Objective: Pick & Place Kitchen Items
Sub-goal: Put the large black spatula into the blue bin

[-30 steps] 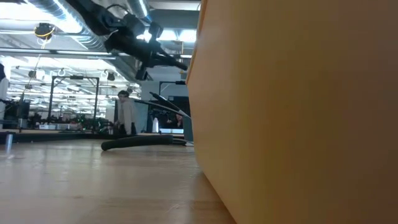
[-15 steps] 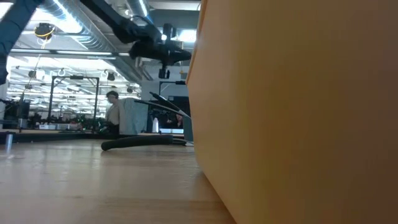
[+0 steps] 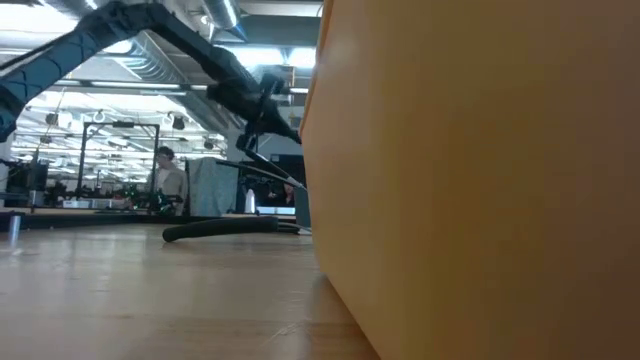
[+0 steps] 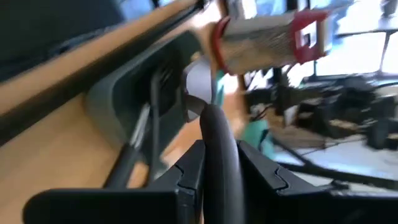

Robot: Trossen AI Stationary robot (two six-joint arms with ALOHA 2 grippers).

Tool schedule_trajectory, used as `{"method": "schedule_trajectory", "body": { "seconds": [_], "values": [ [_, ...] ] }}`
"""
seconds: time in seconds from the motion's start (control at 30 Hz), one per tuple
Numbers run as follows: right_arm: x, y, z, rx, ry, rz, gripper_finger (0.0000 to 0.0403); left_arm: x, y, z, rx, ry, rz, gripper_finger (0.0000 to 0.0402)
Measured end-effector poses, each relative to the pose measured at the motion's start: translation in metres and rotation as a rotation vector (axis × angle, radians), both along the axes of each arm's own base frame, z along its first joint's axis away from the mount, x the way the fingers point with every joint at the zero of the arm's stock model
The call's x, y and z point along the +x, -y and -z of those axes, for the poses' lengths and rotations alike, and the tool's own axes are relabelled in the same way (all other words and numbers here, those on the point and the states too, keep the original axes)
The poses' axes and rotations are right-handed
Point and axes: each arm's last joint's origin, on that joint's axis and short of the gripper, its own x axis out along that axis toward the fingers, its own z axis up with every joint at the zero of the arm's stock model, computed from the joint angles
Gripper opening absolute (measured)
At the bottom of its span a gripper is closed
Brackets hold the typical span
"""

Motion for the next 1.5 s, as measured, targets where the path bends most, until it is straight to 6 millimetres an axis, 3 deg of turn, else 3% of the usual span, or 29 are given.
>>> {"method": "schedule_trajectory", "body": {
  "seconds": [0.17,0.47,0.8,1.17,1.37,1.5],
  "values": [
    [0.0,0.0,0.0,0.007,0.002,-0.002,0.0295,0.008,-0.003,0.016,0.034,-0.046,0.025,0.0059],
    [0.0,0.0,0.001,0.009,-0.002,0.001,0.0295,0.02,-0.004,0.027,0.063,-0.084,0.019,0.0059],
    [0.0,0.0,0.001,0.01,-0.006,0.001,0.0295,0.058,0.008,0.044,0.085,-0.089,0.09,0.0059],
    [0.0,0.0,0.001,0.01,-0.006,0.001,0.0295,0.055,0.003,0.044,0.075,-0.134,0.014,0.0059],
    [0.0,0.0,0.001,0.01,-0.006,0.001,0.0295,0.054,0.004,0.045,0.067,-0.172,0.007,0.0103],
    [0.0,0.0,0.001,0.01,-0.006,0.001,0.0295,0.052,0.006,0.046,0.071,-0.195,0.02,0.0107]
  ]
}}
